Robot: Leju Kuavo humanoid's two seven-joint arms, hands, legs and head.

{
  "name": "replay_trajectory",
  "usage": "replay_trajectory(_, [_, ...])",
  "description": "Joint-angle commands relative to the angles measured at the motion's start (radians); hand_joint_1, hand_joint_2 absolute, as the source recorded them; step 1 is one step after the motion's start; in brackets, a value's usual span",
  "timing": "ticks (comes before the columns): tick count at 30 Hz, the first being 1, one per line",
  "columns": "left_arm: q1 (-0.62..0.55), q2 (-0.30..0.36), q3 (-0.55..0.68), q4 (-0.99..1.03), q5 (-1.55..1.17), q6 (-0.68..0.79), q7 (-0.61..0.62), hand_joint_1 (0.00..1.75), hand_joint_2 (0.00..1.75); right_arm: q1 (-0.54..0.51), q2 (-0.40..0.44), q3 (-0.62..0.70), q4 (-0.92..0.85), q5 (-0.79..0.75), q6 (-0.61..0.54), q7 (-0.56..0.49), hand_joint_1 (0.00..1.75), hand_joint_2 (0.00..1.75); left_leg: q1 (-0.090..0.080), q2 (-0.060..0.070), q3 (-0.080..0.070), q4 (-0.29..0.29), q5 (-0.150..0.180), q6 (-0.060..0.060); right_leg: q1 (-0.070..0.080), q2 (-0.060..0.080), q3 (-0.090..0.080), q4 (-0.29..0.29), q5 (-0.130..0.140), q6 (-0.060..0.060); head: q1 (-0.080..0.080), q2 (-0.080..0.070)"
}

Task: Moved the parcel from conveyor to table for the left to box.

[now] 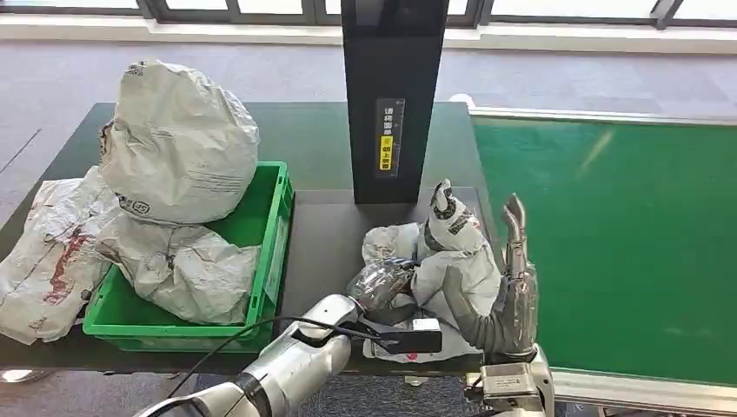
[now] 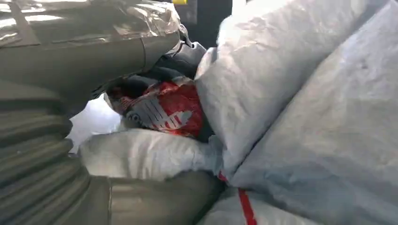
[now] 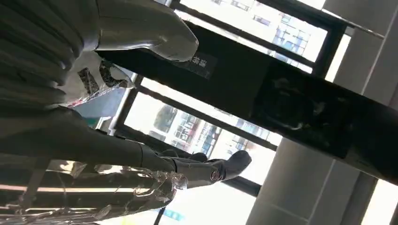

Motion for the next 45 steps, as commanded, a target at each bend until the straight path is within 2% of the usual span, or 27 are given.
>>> replay_trajectory(1, [0.021,0.056,0.134,-0.067,0.015,0.103,-0.077,1.75,1.75,0.011,-0.011,0.003,0.011,0.0,-0.011,0.003,0.0,1.75,0.0,0.003,0.0,-0.002,0.001,0.0,0.0,0.003,-0.001,-0.001,0.001,-0.001,0.0,0.0])
replay_trajectory(3, [0.021,0.056,0.134,-0.067,0.015,0.103,-0.077,1.75,1.75,0.011,-0.011,0.003,0.011,0.0,-0.011,0.003,0.0,1.75,0.0,0.003,0.001,-0.001,0.0,0.0,0.0,0.003,-0.001,-0.001,0.001,-0.001,0.0,0.0])
replay_trajectory(7, [0.082,0.074,0.202,-0.22,0.055,0.199,-0.125,1.75,1.75,0.015,-0.014,0.004,0.006,-0.001,-0.021,0.003,0.0,1.75,0.0,0.002,0.0,-0.001,0.0,0.0,0.0,0.003,-0.002,-0.001,0.001,-0.001,0.0,0.0])
replay_trajectory(13, [0.129,0.089,0.228,-0.335,0.07,0.192,-0.137,1.75,1.75,0.016,-0.013,0.002,0.004,0.0,-0.02,0.003,0.0,1.75,0.0,0.003,-0.002,-0.001,0.0,0.0,0.001,0.004,-0.004,-0.001,0.0,-0.001,0.0,0.0])
replay_trajectory(17, [0.227,0.109,0.264,-0.551,0.083,0.259,-0.178,1.75,1.75,0.009,-0.015,0.002,0.011,-0.008,-0.013,0.003,0.0,1.75,0.0,0.004,-0.003,-0.001,0.0,0.0,0.0,0.005,-0.005,0.0,0.0,-0.001,0.0,0.0])
replay_trajectory(22, [0.366,0.082,0.346,-0.839,0.024,0.259,-0.24,1.75,1.75,-0.007,-0.029,0.008,0.028,-0.023,-0.014,0.003,0.0,1.75,0.0,0.006,-0.004,-0.001,-0.001,0.0,0.001,0.007,-0.006,0.0,0.0,-0.001,0.0,0.0])
replay_trajectory(29, [0.366,0.082,0.346,-0.839,0.024,0.259,-0.24,1.75,1.75,-0.007,-0.029,0.008,0.028,-0.023,-0.014,0.003,0.0,1.75,0.001,0.003,-0.005,-0.001,-0.001,0.0,0.001,0.003,-0.007,-0.001,0.0,-0.001,0.0,0.0])
replay_trajectory(33, [0.419,0.039,0.464,-1.001,0.053,0.259,-0.334,1.75,1.75,-0.019,-0.039,0.018,0.043,-0.036,-0.015,0.003,0.0,1.75,0.0,0.004,-0.006,0.0,-0.001,0.0,0.001,0.005,-0.008,0.0,0.0,0.0,0.0,0.0])
replay_trajectory(39, [0.447,0.074,0.544,-1.173,0.183,0.259,-0.396,1.75,1.75,0.004,-0.075,0.055,0.041,-0.064,-0.058,0.003,0.0,1.75,0.001,0.006,-0.004,-0.001,-0.002,0.0,0.001,0.007,-0.006,-0.001,0.0,-0.001,0.0,0.0])
replay_trajectory(45, [0.436,0.064,0.578,-1.2,0.174,0.259,-0.406,1.75,1.75,0.004,-0.076,0.058,0.045,-0.067,-0.062,0.003,0.0,1.75,0.001,0.003,-0.005,-0.001,-0.001,0.0,0.001,0.003,-0.006,-0.001,0.0,-0.001,0.0,0.0])
